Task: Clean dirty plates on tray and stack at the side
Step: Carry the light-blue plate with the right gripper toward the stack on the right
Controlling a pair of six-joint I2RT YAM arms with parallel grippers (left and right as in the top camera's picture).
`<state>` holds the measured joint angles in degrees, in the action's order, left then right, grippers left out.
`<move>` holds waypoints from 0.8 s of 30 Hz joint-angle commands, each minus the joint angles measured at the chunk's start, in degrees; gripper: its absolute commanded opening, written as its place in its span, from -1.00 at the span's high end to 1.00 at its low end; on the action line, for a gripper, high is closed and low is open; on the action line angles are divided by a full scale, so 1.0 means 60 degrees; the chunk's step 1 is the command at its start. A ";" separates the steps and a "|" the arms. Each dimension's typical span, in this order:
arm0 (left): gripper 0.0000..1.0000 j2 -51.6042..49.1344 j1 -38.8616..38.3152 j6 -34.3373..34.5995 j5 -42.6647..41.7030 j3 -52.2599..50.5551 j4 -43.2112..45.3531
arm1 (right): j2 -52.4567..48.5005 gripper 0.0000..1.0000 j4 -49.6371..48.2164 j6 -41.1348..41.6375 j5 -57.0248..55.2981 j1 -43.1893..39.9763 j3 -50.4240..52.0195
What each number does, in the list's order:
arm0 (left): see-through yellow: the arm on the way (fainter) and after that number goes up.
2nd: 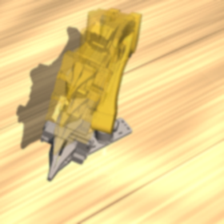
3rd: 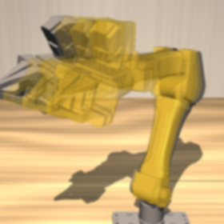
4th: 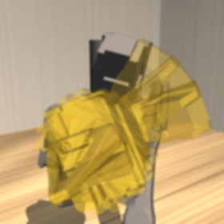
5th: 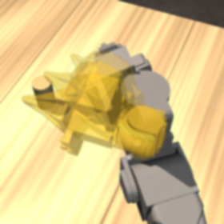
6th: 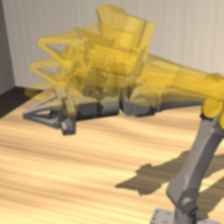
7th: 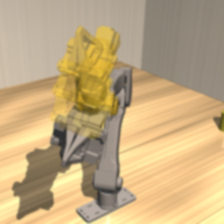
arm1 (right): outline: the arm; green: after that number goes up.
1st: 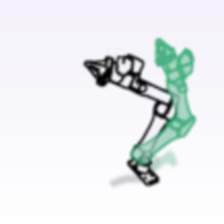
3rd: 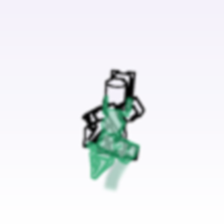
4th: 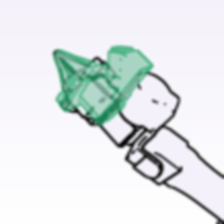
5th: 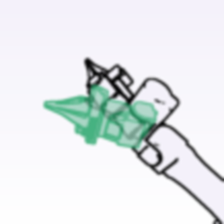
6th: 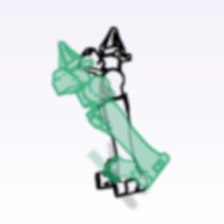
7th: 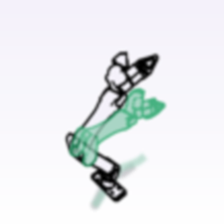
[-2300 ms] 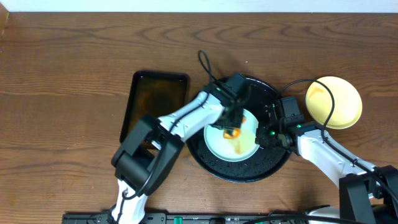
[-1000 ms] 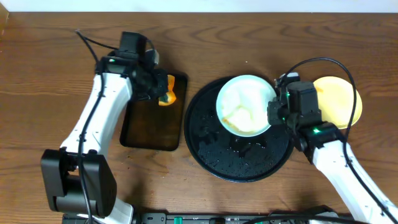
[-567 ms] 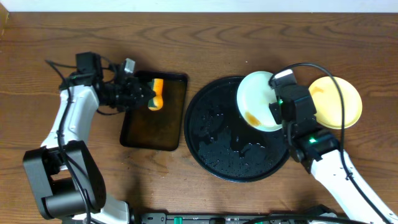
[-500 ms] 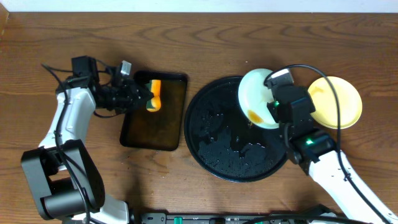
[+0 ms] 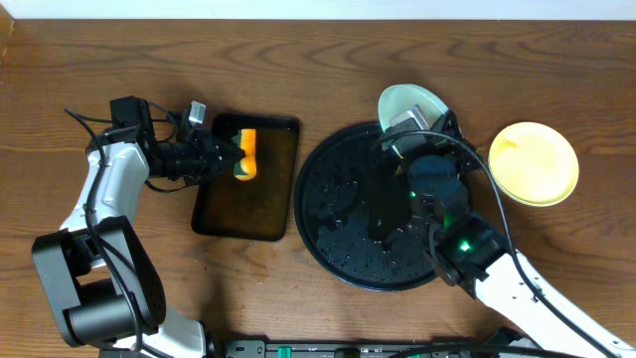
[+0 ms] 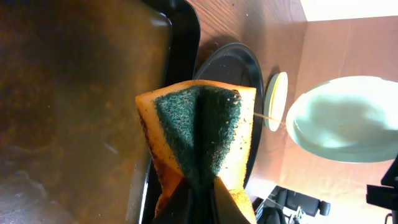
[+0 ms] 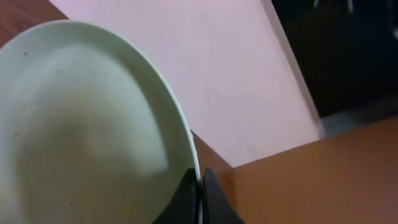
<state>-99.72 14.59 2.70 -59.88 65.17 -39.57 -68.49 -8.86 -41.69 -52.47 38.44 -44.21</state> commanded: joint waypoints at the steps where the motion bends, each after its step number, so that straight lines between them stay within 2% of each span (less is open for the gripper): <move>1: 0.85 -0.0047 0.0033 -0.0189 -0.0262 -0.0073 0.0007 | 0.0127 0.98 -0.0069 -0.0463 -0.0568 0.0091 -0.0135; 4: 0.85 -0.0047 0.0029 -0.0189 -0.0015 -0.0073 0.0007 | 0.0127 0.98 0.0040 0.1151 -0.0969 -0.0226 -0.0135; 7: 0.85 -0.0047 0.0007 -0.0189 0.0831 -0.0073 0.0007 | 0.0124 0.98 0.0816 0.3042 -0.0892 -0.0794 -0.0135; 14: 0.85 -0.0044 -0.0521 -0.0157 0.3009 -0.0073 0.0466 | 0.0127 0.98 0.3096 0.6827 0.1861 -0.3107 -0.0135; 18: 0.85 -0.0047 -0.1432 -0.0164 0.3963 -0.0073 0.1013 | 0.0131 0.98 0.3541 0.7508 0.3789 -0.4535 -0.0135; 21: 0.85 -0.0047 -0.2000 -0.0157 0.4189 -0.0073 0.1326 | 0.0131 0.98 0.3799 0.8255 0.4076 -0.5231 -0.0135; 24: 0.85 -0.0047 -0.2495 0.0146 0.5541 -0.0073 0.1406 | 0.0127 0.98 0.4076 0.9133 0.4084 -0.5956 -0.0135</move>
<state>-99.72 2.28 2.76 -36.14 65.17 -31.42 -68.49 14.81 3.49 -31.62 6.68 -44.27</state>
